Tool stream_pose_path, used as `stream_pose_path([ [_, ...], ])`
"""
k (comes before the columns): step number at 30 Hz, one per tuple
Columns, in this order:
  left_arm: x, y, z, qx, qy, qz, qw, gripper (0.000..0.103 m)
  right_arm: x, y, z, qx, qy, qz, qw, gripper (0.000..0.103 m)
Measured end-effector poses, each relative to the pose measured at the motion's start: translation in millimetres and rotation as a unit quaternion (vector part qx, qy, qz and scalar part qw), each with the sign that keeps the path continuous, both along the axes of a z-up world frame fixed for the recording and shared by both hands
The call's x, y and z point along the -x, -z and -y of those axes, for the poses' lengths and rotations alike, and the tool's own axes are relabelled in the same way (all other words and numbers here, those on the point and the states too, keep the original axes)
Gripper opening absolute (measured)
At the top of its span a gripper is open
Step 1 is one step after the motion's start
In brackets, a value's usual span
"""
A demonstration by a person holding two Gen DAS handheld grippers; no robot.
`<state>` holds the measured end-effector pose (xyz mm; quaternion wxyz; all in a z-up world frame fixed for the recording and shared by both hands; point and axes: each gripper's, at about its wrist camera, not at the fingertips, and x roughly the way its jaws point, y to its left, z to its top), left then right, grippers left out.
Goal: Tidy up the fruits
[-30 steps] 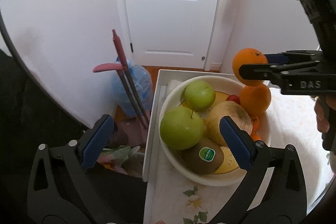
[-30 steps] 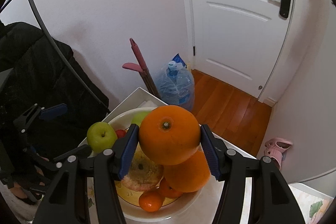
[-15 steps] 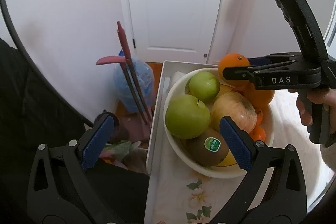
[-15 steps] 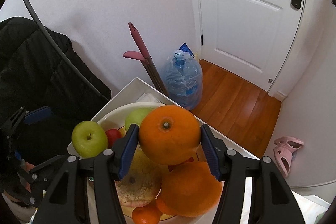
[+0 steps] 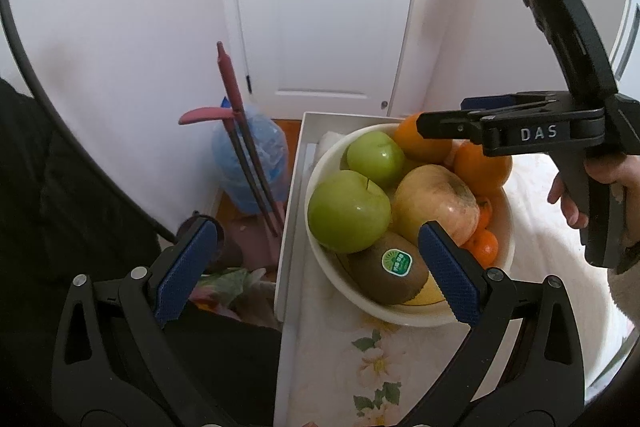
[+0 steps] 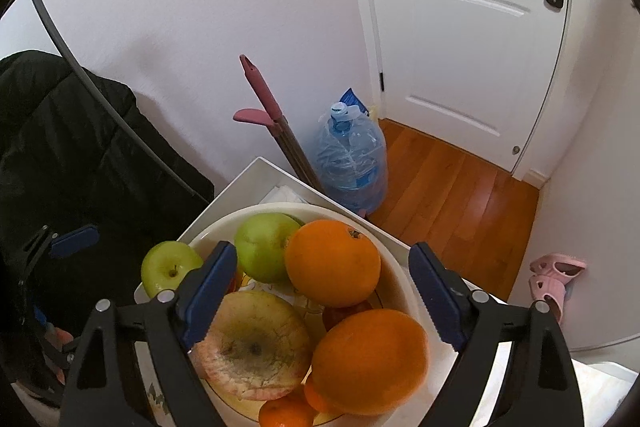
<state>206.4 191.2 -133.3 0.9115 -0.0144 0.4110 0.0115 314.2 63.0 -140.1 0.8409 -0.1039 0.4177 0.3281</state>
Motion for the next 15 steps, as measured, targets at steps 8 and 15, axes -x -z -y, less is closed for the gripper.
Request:
stream_pose_path([
  [8,15,-30,9,-0.011,0.013,0.023,0.9996,0.103,34,-35,22,-0.01,0.033,0.021,0.999,0.085],
  [15,34,-72,28,-0.011,0.037,0.049,0.998,0.103,90,-76,57,-0.012,0.091,0.045,0.995,0.085],
])
